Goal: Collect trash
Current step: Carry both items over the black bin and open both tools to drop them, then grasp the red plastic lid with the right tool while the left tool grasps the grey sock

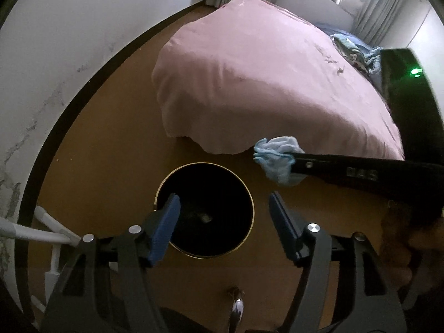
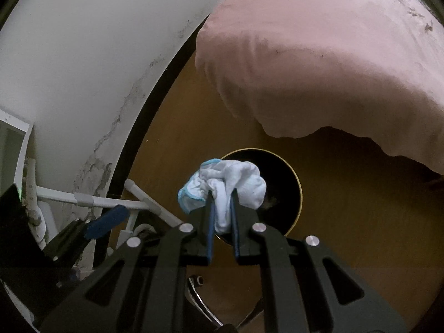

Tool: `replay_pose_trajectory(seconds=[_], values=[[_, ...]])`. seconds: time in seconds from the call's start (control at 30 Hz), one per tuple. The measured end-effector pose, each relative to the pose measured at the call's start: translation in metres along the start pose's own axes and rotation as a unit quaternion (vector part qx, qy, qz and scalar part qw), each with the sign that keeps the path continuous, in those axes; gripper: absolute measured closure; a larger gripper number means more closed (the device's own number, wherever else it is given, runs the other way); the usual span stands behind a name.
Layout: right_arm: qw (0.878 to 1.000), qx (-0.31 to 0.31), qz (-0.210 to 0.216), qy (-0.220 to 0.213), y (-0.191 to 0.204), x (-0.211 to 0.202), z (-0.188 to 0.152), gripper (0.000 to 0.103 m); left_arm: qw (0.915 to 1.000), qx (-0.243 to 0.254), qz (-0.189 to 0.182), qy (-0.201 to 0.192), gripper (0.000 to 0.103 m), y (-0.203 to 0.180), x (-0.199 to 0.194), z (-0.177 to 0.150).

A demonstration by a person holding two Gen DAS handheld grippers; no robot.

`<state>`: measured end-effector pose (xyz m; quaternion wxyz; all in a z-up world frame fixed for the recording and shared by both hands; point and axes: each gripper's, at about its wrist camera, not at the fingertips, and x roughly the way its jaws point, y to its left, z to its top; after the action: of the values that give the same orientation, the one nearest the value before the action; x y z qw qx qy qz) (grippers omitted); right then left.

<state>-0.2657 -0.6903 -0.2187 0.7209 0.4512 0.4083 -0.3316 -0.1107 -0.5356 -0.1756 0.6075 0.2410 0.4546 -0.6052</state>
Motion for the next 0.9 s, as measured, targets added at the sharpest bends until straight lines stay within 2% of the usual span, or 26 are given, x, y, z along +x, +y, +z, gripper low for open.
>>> replay_pose_trajectory(seconds=[0.03,0.1,0.13,0.17,0.33,0.4,0.47,0.5,0.6,0.7,0.77,0.8,0.9], values=[[1.000,0.002,0.002,0.001,0.000,0.001,0.001,0.090,1.0000,-0.001,-0.001,-0.004,0.035,0.000,-0.004,-0.001],[1.000,0.006,0.001,-0.002,0.000,0.000,0.004,0.066,1.0000,-0.004,0.001,-0.008,0.032,0.001,-0.012,-0.002],[1.000,0.006,0.002,-0.009,0.000,-0.002,0.004,0.040,0.9999,-0.005,0.003,-0.009,0.032,0.001,-0.014,-0.002],[1.000,0.005,0.002,-0.020,0.002,-0.006,0.004,0.029,0.9999,-0.008,0.004,-0.010,0.031,0.001,-0.018,-0.002],[0.998,0.003,-0.001,-0.062,0.006,-0.028,0.005,0.029,0.9997,-0.005,0.006,-0.025,0.027,-0.008,-0.043,-0.005],[0.997,-0.002,-0.002,-0.078,0.011,-0.037,0.004,0.029,0.9993,-0.003,0.012,-0.034,0.023,-0.012,-0.057,-0.006],[0.995,-0.012,-0.007,-0.097,0.021,-0.046,0.001,0.027,0.9984,0.001,0.027,-0.049,0.022,-0.019,-0.087,-0.008],[0.994,-0.023,-0.013,-0.109,0.029,-0.052,-0.001,0.027,0.9978,0.002,0.033,-0.058,0.018,-0.020,-0.101,-0.011],[0.985,-0.083,-0.019,-0.152,0.068,-0.074,-0.012,0.024,0.9934,0.004,0.033,-0.110,0.010,-0.024,-0.168,-0.025],[0.969,-0.156,-0.009,-0.189,0.120,-0.095,-0.032,0.021,0.9832,-0.007,0.077,-0.165,0.006,-0.010,-0.236,-0.052],[0.957,-0.206,0.016,-0.201,0.157,-0.107,-0.049,0.016,0.9725,-0.037,0.131,-0.189,0.006,0.015,-0.279,-0.080],[0.952,-0.230,0.032,-0.200,0.176,-0.111,-0.058,0.015,0.9685,-0.053,0.148,-0.193,0.006,0.026,-0.293,-0.091],[0.930,-0.314,0.101,-0.161,0.247,-0.113,-0.092,0.014,0.9481,-0.136,0.206,-0.201,0.006,0.081,-0.342,-0.138]])
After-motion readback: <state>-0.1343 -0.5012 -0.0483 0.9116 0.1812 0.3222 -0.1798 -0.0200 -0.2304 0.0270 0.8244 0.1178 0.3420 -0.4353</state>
